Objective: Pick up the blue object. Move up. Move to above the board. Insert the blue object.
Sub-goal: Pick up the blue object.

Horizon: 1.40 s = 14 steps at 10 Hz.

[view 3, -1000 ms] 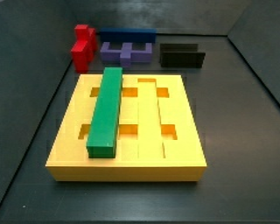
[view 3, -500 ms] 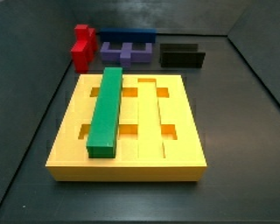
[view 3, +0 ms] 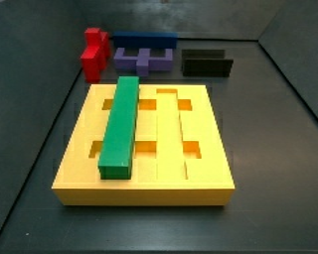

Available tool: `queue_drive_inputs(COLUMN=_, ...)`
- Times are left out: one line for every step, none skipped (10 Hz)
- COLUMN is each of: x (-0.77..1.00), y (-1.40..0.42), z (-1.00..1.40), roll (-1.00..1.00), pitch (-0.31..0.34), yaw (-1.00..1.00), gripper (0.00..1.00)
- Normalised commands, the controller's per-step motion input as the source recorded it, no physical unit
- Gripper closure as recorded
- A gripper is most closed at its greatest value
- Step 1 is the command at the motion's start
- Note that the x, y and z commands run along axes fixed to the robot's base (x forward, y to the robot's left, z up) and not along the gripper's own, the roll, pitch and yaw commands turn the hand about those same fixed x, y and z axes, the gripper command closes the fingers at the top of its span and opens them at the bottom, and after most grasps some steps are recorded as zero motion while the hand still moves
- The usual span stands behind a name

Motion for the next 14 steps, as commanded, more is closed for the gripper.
queue_drive_inputs(x=0.00, y=0.04, z=-0.04, roll=0.00, pitch=0.043, yaw=-0.96, gripper=0.00)
queue_drive_inputs(x=0.03, y=0.09, z=-0.06, roll=0.00, pitch=0.054, yaw=-0.92, gripper=0.00)
queue_drive_inputs(x=0.03, y=0.09, z=-0.03, roll=0.00, pitch=0.046, yaw=-0.92, gripper=0.00)
queue_drive_inputs(x=0.03, y=0.09, z=-0.04, roll=0.00, pitch=0.046, yaw=-0.92, gripper=0.00)
queue_drive_inputs(x=0.10, y=0.13, z=-0.05, roll=0.00, pitch=0.034, yaw=-0.89, gripper=0.00)
queue_drive_inputs(x=0.10, y=0.13, z=-0.03, roll=0.00, pitch=0.023, yaw=-0.90, gripper=0.00)
queue_drive_inputs(x=0.09, y=0.16, z=-0.13, roll=0.00, pitch=0.053, yaw=-0.87, gripper=0.00)
queue_drive_inputs(x=0.11, y=0.27, z=-0.16, roll=0.00, pitch=0.013, yaw=-0.77, gripper=0.00)
queue_drive_inputs(x=0.00, y=0.41, z=-0.22, roll=0.00, pitch=0.000, yaw=-0.62, gripper=0.00)
queue_drive_inputs(x=0.00, y=0.56, z=-0.24, roll=0.00, pitch=0.000, yaw=-0.41, gripper=0.00)
queue_drive_inputs(x=-0.07, y=0.57, z=-0.29, roll=0.00, pitch=-0.036, yaw=-0.45, gripper=0.00)
queue_drive_inputs(x=-0.08, y=0.59, z=-0.45, roll=0.00, pitch=-0.076, yaw=-0.43, gripper=0.00)
queue_drive_inputs(x=-0.05, y=0.57, z=-0.59, roll=0.00, pitch=-0.116, yaw=-0.43, gripper=0.00)
queue_drive_inputs(x=-0.13, y=0.47, z=-0.59, roll=0.00, pitch=-0.157, yaw=-0.52, gripper=0.00)
